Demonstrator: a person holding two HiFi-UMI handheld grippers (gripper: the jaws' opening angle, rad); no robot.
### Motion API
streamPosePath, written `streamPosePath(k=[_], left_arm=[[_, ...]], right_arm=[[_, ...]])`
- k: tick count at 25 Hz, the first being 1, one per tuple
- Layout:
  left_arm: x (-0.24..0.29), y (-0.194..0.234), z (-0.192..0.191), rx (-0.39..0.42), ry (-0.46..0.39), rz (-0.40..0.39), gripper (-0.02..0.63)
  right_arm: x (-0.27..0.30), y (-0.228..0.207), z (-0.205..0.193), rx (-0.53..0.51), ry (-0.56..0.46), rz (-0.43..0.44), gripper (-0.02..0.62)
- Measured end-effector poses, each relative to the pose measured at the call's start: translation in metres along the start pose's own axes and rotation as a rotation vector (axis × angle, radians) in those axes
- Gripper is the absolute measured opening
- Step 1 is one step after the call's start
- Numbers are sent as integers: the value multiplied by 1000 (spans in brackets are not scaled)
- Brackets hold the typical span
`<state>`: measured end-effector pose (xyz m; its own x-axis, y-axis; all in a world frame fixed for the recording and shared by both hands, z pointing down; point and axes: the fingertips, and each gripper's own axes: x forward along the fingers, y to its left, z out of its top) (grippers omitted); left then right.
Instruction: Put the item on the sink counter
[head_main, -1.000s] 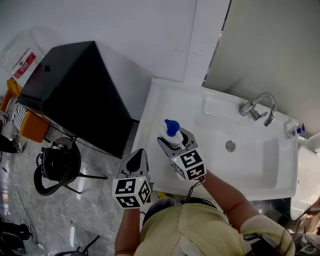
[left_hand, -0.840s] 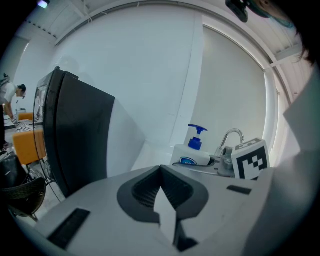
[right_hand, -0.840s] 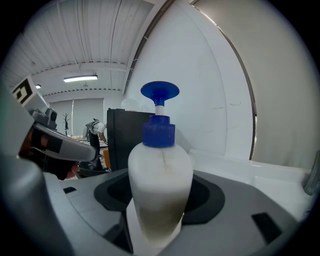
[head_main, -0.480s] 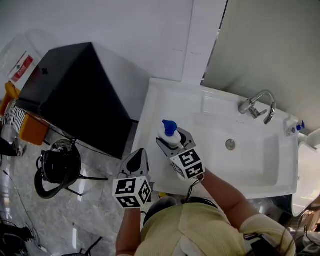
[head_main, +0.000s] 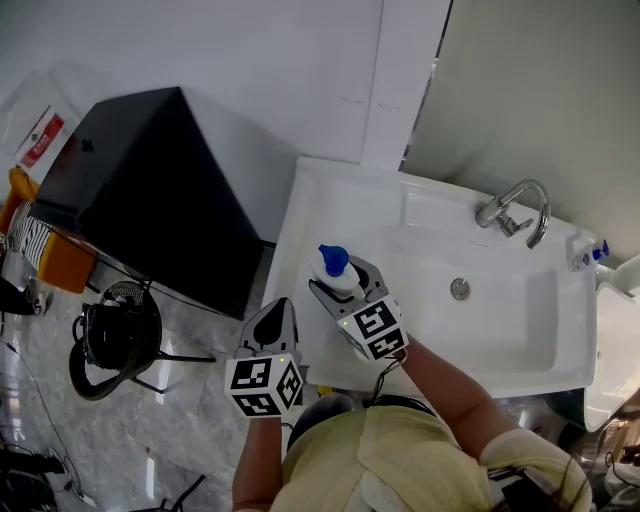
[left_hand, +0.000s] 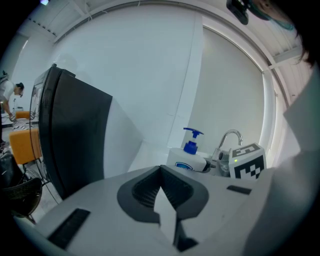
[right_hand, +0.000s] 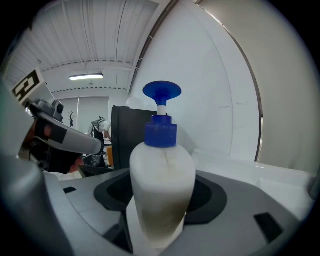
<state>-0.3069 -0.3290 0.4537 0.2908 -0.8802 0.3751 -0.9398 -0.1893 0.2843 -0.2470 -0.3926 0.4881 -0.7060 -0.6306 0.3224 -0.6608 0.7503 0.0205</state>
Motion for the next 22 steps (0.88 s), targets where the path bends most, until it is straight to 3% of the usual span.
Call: streamPosePath(k=[9, 22], left_arm=[[-2, -2, 2, 0, -7, 2, 35], [-8, -6, 2, 6, -17, 5, 35]], right_arm=[[-2, 3, 11, -21, -46, 13, 281], [-16, 4, 8, -27, -15, 12, 281]])
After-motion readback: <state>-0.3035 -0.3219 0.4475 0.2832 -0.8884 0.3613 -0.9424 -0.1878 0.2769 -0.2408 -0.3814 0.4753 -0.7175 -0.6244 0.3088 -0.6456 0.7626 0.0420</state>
